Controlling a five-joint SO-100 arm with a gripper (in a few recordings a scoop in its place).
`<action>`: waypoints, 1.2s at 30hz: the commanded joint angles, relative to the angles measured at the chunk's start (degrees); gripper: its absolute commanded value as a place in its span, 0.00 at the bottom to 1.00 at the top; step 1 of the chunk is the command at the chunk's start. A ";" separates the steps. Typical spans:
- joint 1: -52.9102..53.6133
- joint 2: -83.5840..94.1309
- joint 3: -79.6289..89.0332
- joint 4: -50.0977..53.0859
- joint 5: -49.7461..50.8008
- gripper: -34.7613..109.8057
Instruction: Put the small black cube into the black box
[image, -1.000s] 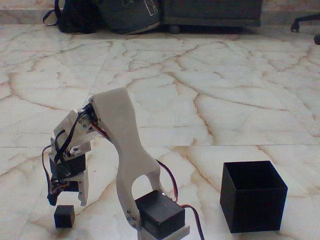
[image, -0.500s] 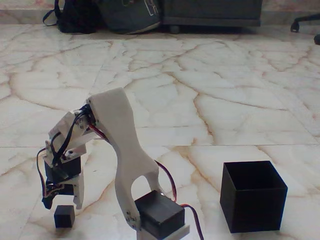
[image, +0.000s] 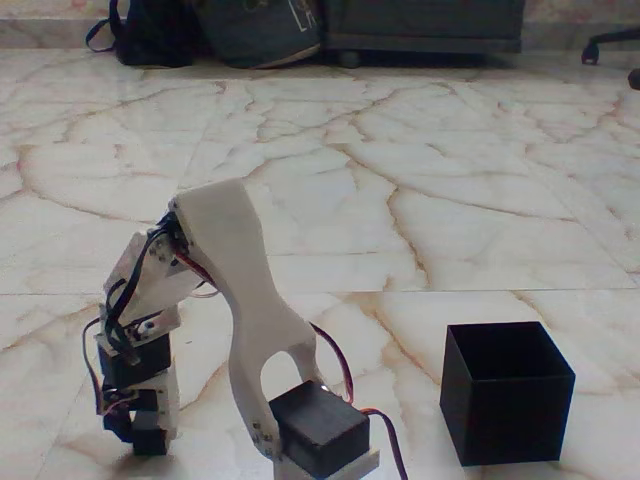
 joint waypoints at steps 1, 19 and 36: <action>3.25 7.12 -1.76 0.35 -2.02 0.24; 47.29 32.17 3.08 9.23 -33.40 0.24; 77.52 36.91 9.58 6.86 -57.92 0.24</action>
